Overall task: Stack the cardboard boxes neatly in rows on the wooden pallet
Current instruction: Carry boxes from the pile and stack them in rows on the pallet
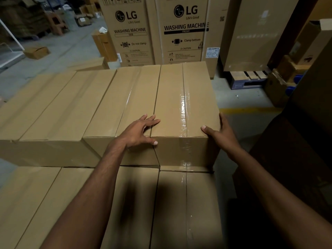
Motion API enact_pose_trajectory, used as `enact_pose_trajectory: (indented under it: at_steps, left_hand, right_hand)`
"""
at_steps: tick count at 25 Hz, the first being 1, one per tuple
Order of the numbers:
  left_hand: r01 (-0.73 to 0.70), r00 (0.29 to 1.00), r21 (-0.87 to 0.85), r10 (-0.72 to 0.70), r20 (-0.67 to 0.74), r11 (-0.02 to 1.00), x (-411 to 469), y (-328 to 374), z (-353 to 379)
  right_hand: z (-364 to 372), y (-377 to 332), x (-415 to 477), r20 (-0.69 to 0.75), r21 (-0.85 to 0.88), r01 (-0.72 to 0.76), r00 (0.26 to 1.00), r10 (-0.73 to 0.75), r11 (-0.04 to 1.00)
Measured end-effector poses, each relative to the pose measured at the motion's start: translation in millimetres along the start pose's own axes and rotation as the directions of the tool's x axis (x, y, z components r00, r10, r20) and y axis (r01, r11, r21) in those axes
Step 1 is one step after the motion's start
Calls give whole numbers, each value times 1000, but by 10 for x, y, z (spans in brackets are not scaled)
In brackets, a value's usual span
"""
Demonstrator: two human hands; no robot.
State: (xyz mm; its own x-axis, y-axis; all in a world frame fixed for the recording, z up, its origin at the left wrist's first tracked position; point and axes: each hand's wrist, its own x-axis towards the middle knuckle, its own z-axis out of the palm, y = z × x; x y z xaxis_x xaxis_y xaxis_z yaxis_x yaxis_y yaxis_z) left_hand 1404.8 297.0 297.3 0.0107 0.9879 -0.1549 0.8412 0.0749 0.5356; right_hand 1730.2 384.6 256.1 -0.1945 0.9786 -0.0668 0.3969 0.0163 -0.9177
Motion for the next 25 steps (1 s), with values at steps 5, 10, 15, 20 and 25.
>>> enact_pose_trajectory:
  at_steps: [5, 10, 15, 20, 25]
  left_hand:
    - [-13, 1000, 9, 13, -28, 1000, -31, 16, 47]
    - [-12, 1000, -23, 12, -28, 1000, -66, 58, 10]
    - [-12, 1000, -37, 11, -24, 999, -76, 51, -4]
    - [-16, 1000, -57, 15, -27, 998, -63, -34, 14]
    - [21, 998, -106, -27, -61, 994, -178, 92, 17]
  right_hand:
    - [-61, -19, -25, 32, 19, -16, 999, 15, 1000]
    - [-165, -19, -40, 110, 2, -35, 993, 35, 999]
    - [-317, -49, -14, 143, -72, -8, 990, 18, 997]
    - [-332, -39, -30, 187, -59, -11, 982, 22, 998]
    - [-114, -147, -287, -39, -131, -11, 999, 5, 991]
